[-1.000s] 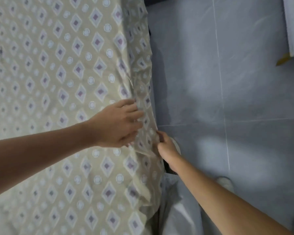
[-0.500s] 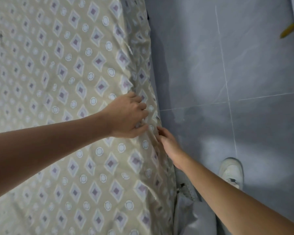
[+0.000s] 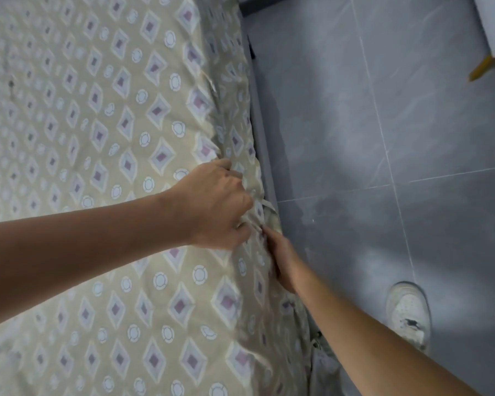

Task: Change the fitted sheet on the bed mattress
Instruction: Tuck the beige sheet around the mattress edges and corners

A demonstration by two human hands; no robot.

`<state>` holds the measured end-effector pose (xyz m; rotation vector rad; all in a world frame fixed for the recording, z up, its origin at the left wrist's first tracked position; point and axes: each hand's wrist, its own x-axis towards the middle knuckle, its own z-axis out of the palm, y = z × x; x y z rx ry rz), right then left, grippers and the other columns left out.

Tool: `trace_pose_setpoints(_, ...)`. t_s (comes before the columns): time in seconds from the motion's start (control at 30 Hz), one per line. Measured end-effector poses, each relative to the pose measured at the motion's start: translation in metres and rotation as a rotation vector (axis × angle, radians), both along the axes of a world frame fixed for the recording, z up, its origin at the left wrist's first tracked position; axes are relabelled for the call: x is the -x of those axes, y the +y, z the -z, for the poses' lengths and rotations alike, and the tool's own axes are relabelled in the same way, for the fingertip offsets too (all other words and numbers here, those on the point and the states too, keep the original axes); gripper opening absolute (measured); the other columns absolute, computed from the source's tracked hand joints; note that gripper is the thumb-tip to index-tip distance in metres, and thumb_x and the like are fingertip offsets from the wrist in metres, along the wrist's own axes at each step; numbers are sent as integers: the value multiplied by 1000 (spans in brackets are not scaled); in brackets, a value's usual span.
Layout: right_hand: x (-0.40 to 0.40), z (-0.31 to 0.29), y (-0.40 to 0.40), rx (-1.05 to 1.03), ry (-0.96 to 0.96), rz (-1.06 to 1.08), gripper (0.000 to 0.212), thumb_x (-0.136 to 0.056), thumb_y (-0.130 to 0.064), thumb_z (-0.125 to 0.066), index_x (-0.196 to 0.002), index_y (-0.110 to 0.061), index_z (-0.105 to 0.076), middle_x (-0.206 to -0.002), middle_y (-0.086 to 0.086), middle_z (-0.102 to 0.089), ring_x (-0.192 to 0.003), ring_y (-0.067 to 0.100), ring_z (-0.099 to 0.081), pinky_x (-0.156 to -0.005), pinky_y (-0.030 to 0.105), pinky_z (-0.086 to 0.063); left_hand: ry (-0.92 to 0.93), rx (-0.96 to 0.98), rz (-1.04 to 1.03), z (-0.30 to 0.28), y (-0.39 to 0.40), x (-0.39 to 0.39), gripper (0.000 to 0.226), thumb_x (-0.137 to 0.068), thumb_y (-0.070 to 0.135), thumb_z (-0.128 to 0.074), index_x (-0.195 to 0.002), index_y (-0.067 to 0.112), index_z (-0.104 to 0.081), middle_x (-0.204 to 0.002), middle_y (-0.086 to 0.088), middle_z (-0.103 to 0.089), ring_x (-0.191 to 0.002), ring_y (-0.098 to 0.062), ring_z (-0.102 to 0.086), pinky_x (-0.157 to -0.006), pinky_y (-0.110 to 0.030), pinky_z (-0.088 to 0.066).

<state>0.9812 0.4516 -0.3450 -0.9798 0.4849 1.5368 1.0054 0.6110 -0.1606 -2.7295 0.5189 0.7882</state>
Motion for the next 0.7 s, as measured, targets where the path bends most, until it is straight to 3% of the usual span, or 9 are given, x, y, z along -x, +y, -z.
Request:
trace_pose_setpoints(0.1, 8, 23, 0, -161, 193, -36, 66, -106, -66, -37, -145, -20, -63, -144, 13, -64, -135, 32, -60, -114, 51, -44, -63, 69, 5, -10, 4, 4, 33, -81, 42, -39, -59, 19, -35, -56, -1, -53, -60, -23, -45, -81, -38, -45)
trace_pose_setpoints(0.17, 16, 32, 2, -245, 241, -105, 69, -104, -66, -40, -147, -16, -62, -146, 16, -62, -141, 37, -53, -121, 54, -37, -74, 82, 6, -13, 7, 7, 32, -80, 41, -42, -58, 18, -38, -54, -1, -51, -58, -24, -45, -79, -37, -44)
trace_pose_setpoints(0.27, 28, 43, 6, -40, 195, -223, 66, -98, -67, -51, -126, -13, -75, -125, 16, -74, -127, 38, -62, -116, 51, -45, -53, 81, 4, -14, 6, 6, 30, -81, 40, -42, -59, 18, -42, -54, 0, -51, -58, -24, -48, -80, -37, -42)
trace_pose_setpoints(0.4, 29, 51, 3, 37, 151, -187, 62, -100, -66, -47, -130, -19, -75, -129, 12, -74, -126, 33, -65, -116, 49, -46, -7, 69, 5, -5, 5, 4, 26, -80, 39, -41, -63, 20, -41, -58, -1, -54, -61, -24, -51, -82, -38, -43)
trace_pose_setpoints(0.47, 30, 37, 0, 127, -8, -80, 50, -102, -55, -47, -114, -19, -79, -111, 7, -79, -113, 26, -70, -103, 42, -54, 12, 24, 16, 0, 3, 2, 26, -79, 41, -38, -66, 20, -45, -62, 0, -57, -66, -24, -53, -84, -38, -41)
trace_pose_setpoints(0.53, 35, 25, -9, 282, -415, 27, 30, -100, -34, -52, -92, -18, -77, -85, -1, -74, -92, 21, -67, -78, 33, -53, 26, -9, 24, 7, 1, 2, 28, -79, 42, -34, -69, 19, -48, -66, 1, -60, -69, -23, -53, -83, -37, -36)
trace_pose_setpoints(0.6, 43, 20, -26, 307, -773, -44, 20, -101, -18, -55, -104, -19, -75, -96, -5, -72, -95, 14, -67, -82, 29, -53, 11, -5, 30, 14, 0, 1, 27, -79, 42, -34, -72, 19, -47, -66, 1, -61, -70, -23, -53, -83, -37, -35)
trace_pose_setpoints(0.7, 56, 24, -54, 287, -900, -188, 27, -101, -10, -57, -123, -20, -70, -116, -2, -66, -107, 13, -64, -97, 31, -52, 6, 11, 20, 30, 0, 4, 26, -81, 41, -35, -80, 21, -50, -68, 0, -62, -71, -23, -50, -83, -38, -37)
